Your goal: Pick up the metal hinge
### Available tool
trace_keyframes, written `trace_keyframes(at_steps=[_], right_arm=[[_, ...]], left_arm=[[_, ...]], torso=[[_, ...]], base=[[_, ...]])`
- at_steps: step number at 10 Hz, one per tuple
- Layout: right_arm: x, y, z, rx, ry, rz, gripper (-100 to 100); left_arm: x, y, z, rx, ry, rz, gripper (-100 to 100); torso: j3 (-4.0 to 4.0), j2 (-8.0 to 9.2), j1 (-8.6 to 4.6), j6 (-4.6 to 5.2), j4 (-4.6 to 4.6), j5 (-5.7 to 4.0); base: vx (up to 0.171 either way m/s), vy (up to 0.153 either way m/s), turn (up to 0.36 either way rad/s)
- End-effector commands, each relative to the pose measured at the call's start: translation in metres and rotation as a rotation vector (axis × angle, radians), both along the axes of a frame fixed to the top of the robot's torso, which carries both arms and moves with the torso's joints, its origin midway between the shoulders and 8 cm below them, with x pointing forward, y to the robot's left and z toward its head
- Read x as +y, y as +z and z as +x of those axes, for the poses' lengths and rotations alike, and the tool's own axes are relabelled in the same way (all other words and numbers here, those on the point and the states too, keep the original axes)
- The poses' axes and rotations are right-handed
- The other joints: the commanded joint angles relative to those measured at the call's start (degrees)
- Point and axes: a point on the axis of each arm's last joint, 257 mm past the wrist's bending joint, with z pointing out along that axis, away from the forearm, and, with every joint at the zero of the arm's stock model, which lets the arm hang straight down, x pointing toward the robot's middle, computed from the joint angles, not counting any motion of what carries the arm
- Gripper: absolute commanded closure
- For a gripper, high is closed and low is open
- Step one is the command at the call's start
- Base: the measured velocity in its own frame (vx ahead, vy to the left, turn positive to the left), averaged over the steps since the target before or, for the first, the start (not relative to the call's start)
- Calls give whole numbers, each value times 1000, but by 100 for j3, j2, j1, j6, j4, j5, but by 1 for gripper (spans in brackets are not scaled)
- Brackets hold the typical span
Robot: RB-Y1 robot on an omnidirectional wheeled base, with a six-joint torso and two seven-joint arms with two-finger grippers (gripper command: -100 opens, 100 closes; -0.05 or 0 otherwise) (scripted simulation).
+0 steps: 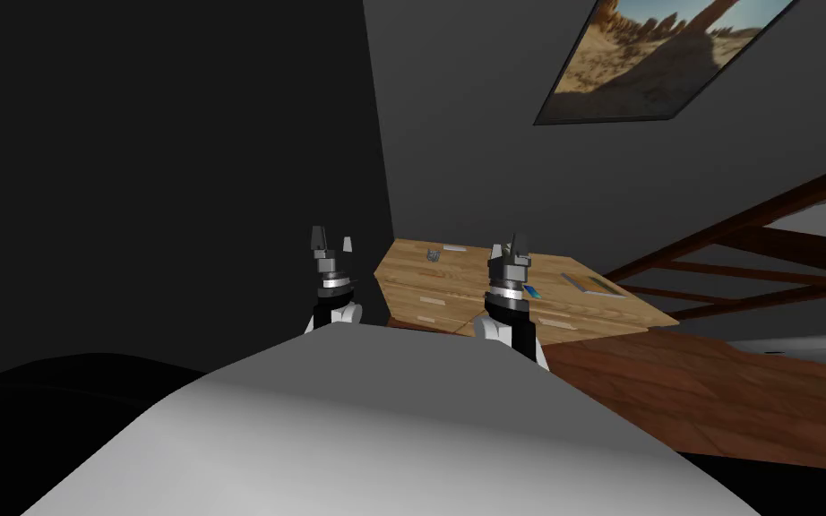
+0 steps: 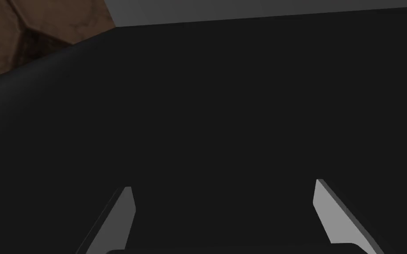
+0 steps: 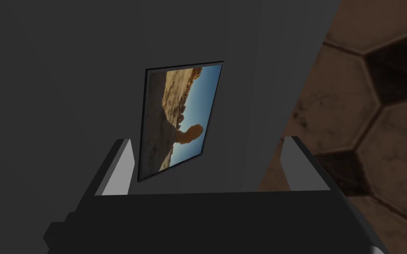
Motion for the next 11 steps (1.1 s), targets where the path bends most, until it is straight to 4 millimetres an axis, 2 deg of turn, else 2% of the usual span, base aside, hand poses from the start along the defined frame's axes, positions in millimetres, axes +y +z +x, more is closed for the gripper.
trace_keyframes(at_steps=[1, 5, 6, 7, 9, 10, 11], right_arm=[[11, 9, 2, -33, 40, -47, -100], [47, 33, 6, -139, 155, -172, -100], [57, 36, 7, -161, 189, -213, -100], [59, 39, 7, -171, 192, -214, -100], [83, 44, 10, -221, 267, -305, -100], [85, 49, 9, -237, 272, -314, -100], [98, 49, 11, -256, 312, -370, -100]], left_arm=[[0, 0, 0, 0, 0, 0, 0], [0, 0, 0, 0, 0, 0, 0], [0, 0, 0, 0, 0, 0, 0], [0, 0, 0, 0, 0, 0, 0], [0, 0, 0, 0, 0, 0, 0], [0, 0, 0, 0, 0, 0, 0], [0, 0, 0, 0, 0, 0, 0]], torso=[[0, 0, 0, 0, 0, 0], [6, 10, -44, -1, 2, -10], [6, 11, -50, -2, 2, -11], [7, 12, -49, -2, 3, -11], [-1, -1, -35, -2, 0, -8], [3, 7, -44, -2, 1, -10], [3, 5, -37, 2, 1, -9]], base=[[-18, -40, 152], [-36, -109, 184], [-48, -122, 241], [-18, -91, 70], [-29, -98, 210], [-34, -91, 110], [-28, -80, 149]])
